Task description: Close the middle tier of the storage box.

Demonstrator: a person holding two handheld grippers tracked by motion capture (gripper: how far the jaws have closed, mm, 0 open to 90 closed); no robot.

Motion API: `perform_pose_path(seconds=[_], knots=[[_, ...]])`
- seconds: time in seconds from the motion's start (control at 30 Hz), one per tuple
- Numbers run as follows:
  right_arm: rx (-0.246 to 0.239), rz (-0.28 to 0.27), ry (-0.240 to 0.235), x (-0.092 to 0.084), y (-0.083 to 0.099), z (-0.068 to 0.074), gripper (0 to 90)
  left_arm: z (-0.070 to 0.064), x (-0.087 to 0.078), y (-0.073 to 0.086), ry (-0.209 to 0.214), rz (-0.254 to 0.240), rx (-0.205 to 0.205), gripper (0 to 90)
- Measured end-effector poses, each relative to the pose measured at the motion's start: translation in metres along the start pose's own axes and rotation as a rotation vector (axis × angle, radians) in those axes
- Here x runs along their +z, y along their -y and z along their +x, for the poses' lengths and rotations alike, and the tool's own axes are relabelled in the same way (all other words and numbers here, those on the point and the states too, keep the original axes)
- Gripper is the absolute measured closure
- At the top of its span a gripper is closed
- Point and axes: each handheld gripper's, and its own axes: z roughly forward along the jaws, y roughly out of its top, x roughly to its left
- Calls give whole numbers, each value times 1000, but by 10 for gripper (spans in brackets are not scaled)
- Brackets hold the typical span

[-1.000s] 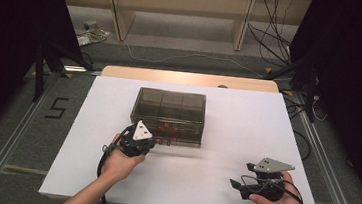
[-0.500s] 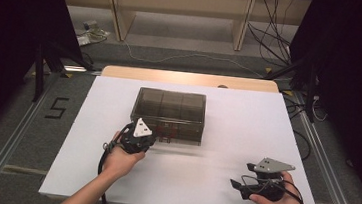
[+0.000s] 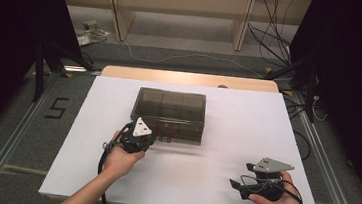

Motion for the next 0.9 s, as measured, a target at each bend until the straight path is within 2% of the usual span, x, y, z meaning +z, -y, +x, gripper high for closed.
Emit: perform_pose_path(seconds=[0.3,0.9], knots=[[-2,1,0,0,0,0,167,3,1,-4,-9,-11,-11,898],[3,1,-1,0,0,0,167,5,2,-5,-11,-4,-9,898]])
